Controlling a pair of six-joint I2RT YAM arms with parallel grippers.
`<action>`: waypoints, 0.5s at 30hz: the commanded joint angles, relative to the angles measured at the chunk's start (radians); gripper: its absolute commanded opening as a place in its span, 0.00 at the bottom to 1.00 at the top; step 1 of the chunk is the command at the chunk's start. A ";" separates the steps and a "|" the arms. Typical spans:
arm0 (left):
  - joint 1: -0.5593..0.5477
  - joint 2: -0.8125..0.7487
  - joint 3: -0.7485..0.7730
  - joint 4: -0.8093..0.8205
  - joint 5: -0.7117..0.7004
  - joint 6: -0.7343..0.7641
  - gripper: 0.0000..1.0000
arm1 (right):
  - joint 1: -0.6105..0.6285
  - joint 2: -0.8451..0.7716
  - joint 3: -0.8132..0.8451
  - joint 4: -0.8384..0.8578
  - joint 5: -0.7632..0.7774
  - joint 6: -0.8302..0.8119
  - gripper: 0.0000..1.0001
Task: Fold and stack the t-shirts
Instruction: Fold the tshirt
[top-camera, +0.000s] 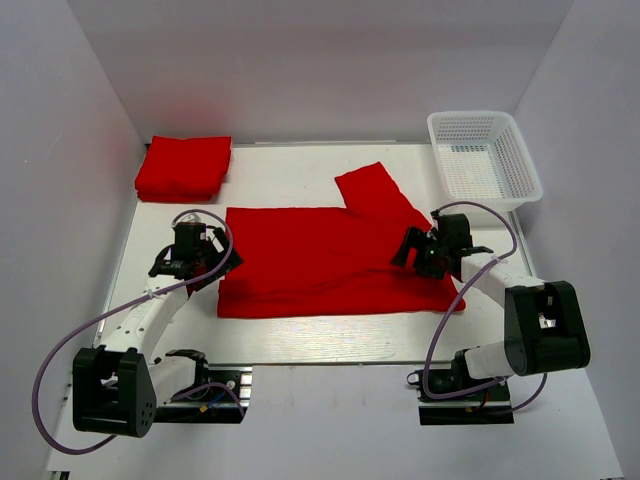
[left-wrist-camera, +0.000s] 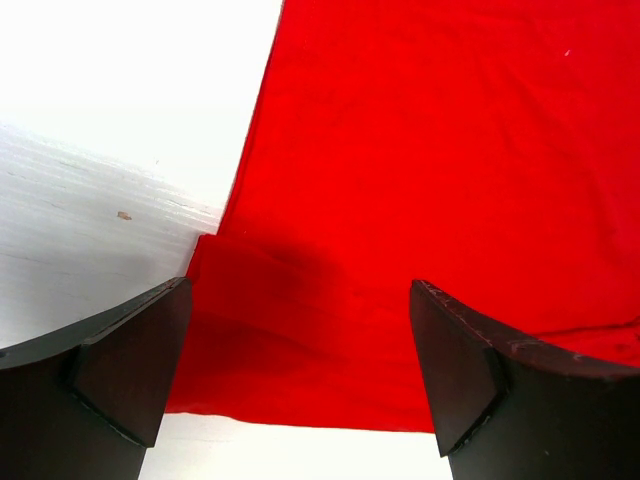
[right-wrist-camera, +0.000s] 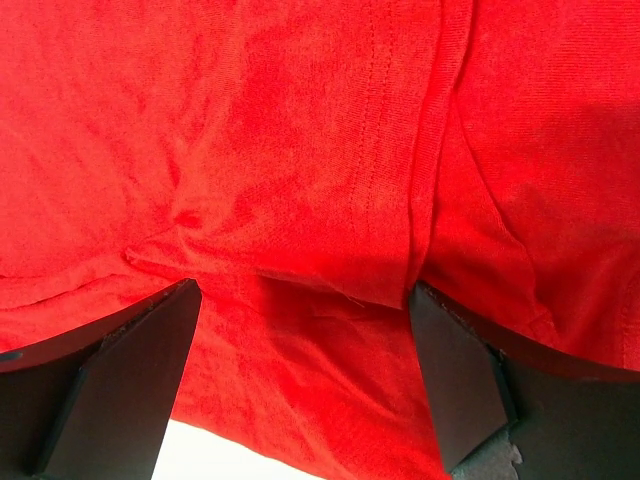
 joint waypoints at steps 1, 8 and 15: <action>0.004 -0.016 -0.008 0.015 -0.007 0.002 1.00 | 0.004 0.001 0.039 0.035 -0.031 -0.012 0.90; 0.004 -0.016 -0.008 0.015 -0.007 0.002 1.00 | 0.004 0.027 0.038 0.083 -0.065 0.009 0.90; 0.004 -0.016 -0.008 0.024 0.004 0.002 1.00 | 0.002 0.014 0.033 0.168 -0.054 0.051 0.90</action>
